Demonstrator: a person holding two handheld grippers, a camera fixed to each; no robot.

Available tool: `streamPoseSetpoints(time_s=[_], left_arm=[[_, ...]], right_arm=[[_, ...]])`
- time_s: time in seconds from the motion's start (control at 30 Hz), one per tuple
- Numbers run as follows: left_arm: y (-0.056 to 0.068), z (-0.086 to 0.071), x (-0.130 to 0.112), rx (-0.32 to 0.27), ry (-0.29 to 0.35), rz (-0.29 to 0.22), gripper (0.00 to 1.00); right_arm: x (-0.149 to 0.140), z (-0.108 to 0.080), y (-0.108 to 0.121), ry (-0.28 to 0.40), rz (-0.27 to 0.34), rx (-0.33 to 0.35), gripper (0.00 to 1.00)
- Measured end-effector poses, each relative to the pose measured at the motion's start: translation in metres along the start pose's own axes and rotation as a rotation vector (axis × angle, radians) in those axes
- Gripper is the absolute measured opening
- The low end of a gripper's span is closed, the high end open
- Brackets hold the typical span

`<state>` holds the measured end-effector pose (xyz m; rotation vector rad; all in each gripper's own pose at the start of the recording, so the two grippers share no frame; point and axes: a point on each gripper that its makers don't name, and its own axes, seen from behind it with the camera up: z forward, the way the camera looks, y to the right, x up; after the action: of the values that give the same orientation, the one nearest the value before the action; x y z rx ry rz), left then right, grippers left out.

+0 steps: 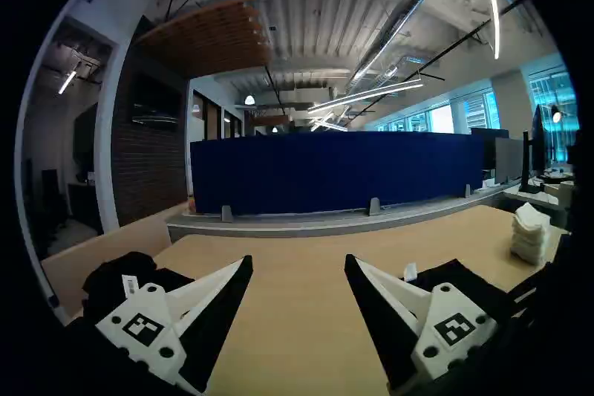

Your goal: Fold towel

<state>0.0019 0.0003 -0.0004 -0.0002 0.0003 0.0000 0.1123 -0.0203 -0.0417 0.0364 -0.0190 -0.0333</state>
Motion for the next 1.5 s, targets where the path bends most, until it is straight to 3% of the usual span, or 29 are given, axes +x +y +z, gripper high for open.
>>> streamPoseSetpoints(time_s=[0.2,0.4,0.7,0.97,1.17,1.37,1.5], left_arm=[[0.006,-0.012,0.06,-0.009,0.007,0.005,0.92],[0.016,-0.022,0.108,-0.033,0.013,0.019,0.92],[0.035,-0.021,0.139,-0.068,0.012,0.03,0.92],[0.043,-0.013,0.134,-0.092,-0.009,0.022,0.92],[0.046,-0.01,0.121,-0.134,-0.045,0.049,0.92],[0.056,-0.006,0.102,-0.209,-0.115,0.062,0.92],[0.072,-0.006,0.089,-0.296,-0.166,0.068,0.92]], right_arm=[[0.067,-0.008,0.001,0.001,-0.006,0.013,1.0],[0.113,-0.01,-0.002,0.002,-0.026,0.034,1.0],[0.137,-0.007,-0.016,-0.012,-0.077,0.061,1.0],[0.135,0.001,-0.026,-0.027,-0.105,0.088,1.0],[0.122,0.006,-0.035,-0.075,-0.123,0.144,1.0],[0.102,0.01,-0.051,-0.165,-0.133,0.238,1.0],[0.087,0.01,-0.062,-0.231,-0.14,0.307,1.0]])
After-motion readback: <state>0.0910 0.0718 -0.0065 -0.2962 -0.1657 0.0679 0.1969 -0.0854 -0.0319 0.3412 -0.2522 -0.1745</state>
